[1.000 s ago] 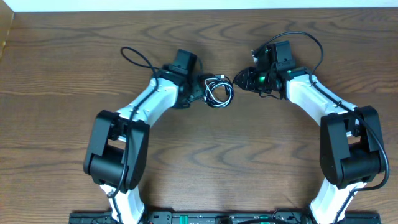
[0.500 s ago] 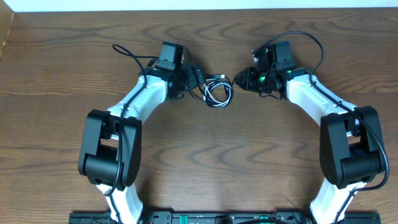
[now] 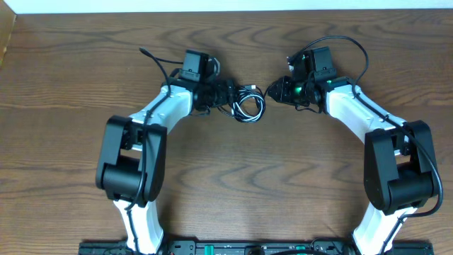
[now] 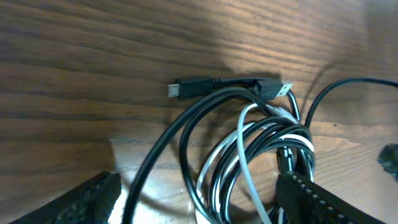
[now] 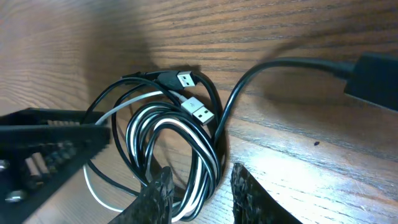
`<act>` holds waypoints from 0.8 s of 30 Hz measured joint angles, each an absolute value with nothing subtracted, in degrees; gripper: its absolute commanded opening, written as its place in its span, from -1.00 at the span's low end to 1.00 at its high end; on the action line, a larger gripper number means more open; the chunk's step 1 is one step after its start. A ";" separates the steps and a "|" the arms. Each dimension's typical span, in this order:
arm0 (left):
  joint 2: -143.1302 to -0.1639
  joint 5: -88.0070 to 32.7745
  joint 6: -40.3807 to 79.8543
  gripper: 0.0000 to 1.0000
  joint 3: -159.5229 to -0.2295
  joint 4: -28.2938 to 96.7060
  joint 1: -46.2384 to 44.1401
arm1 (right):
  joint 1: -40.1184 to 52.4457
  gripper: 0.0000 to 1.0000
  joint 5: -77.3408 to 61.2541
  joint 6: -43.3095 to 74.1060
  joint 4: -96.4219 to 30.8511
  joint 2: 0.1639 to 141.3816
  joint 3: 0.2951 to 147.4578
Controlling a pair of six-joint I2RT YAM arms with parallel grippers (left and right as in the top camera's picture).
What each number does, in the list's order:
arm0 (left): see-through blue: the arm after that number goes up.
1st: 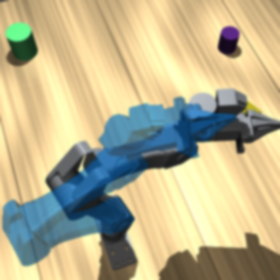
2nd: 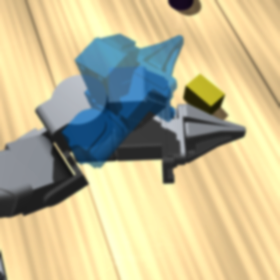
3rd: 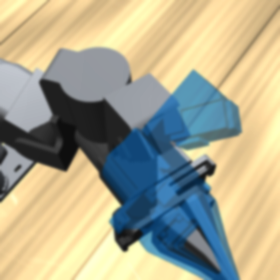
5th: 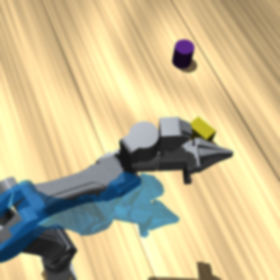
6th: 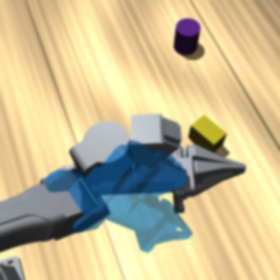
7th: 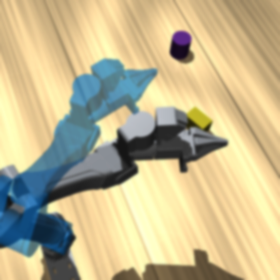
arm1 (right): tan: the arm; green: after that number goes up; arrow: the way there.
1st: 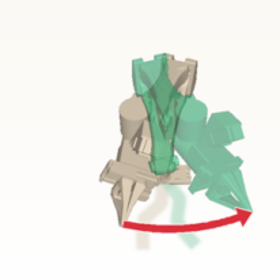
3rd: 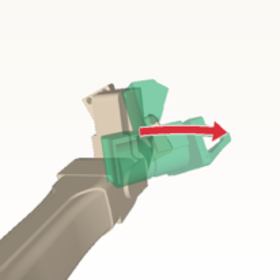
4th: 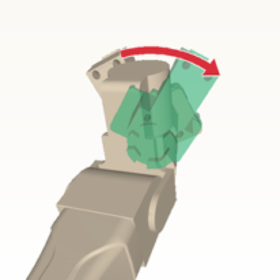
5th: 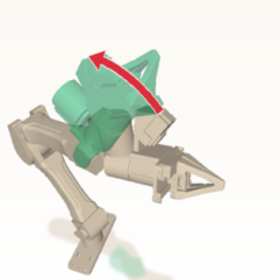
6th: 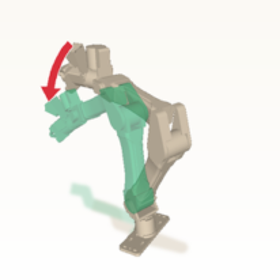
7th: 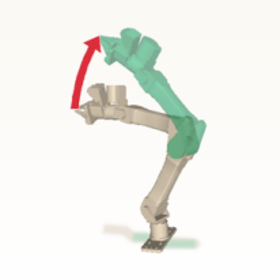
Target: Untangle cables
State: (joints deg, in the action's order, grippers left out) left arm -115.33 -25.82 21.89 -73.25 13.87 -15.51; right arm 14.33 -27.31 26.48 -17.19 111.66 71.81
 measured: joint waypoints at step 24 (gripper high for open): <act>-117.99 -15.86 27.64 -0.45 -73.25 10.17 -19.62 | 14.35 -0.45 -27.24 26.48 -17.17 111.66 71.81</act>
